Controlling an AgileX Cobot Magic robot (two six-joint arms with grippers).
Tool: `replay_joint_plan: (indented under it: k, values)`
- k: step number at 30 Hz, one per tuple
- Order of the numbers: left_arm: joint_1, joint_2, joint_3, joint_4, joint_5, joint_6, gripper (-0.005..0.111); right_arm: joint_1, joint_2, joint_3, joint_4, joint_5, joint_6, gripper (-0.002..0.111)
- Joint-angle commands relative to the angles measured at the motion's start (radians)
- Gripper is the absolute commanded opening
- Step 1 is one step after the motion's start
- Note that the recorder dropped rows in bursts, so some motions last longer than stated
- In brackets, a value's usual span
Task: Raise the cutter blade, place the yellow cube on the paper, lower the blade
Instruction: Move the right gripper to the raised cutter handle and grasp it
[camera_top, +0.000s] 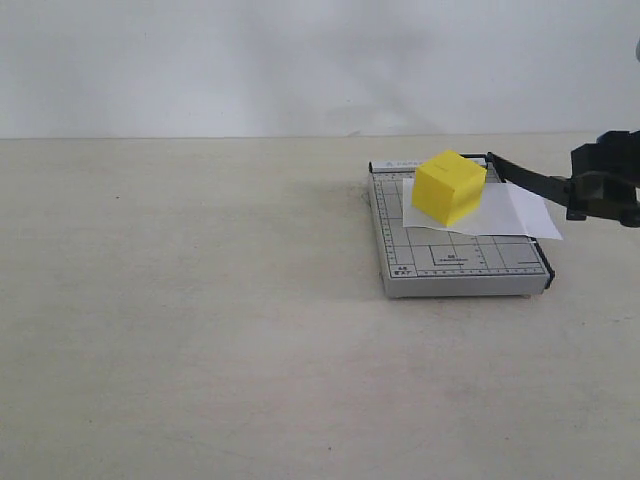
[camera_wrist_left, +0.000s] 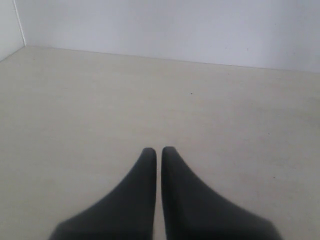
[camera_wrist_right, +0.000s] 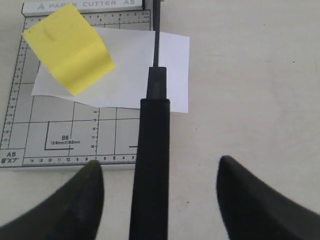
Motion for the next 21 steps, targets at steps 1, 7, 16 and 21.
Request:
replay_joint_plan:
  k: [1, 7, 16, 21]
  values:
    - [-0.005, -0.008, 0.004, -0.006, -0.015, -0.011, 0.004, -0.003, 0.001, -0.007, -0.001, 0.039, -0.004, 0.041]
    - [-0.005, -0.008, 0.004, -0.006, -0.015, -0.011, 0.004, -0.003, 0.001, -0.007, -0.001, 0.076, -0.01, 0.036]
    - [-0.005, -0.008, 0.004, -0.006, -0.015, -0.011, 0.004, -0.003, 0.001, -0.007, -0.001, 0.092, -0.02, 0.007]
    - [-0.005, -0.008, 0.004, -0.006, -0.015, -0.011, 0.004, -0.003, 0.001, -0.007, -0.001, 0.09, -0.038, 0.0]
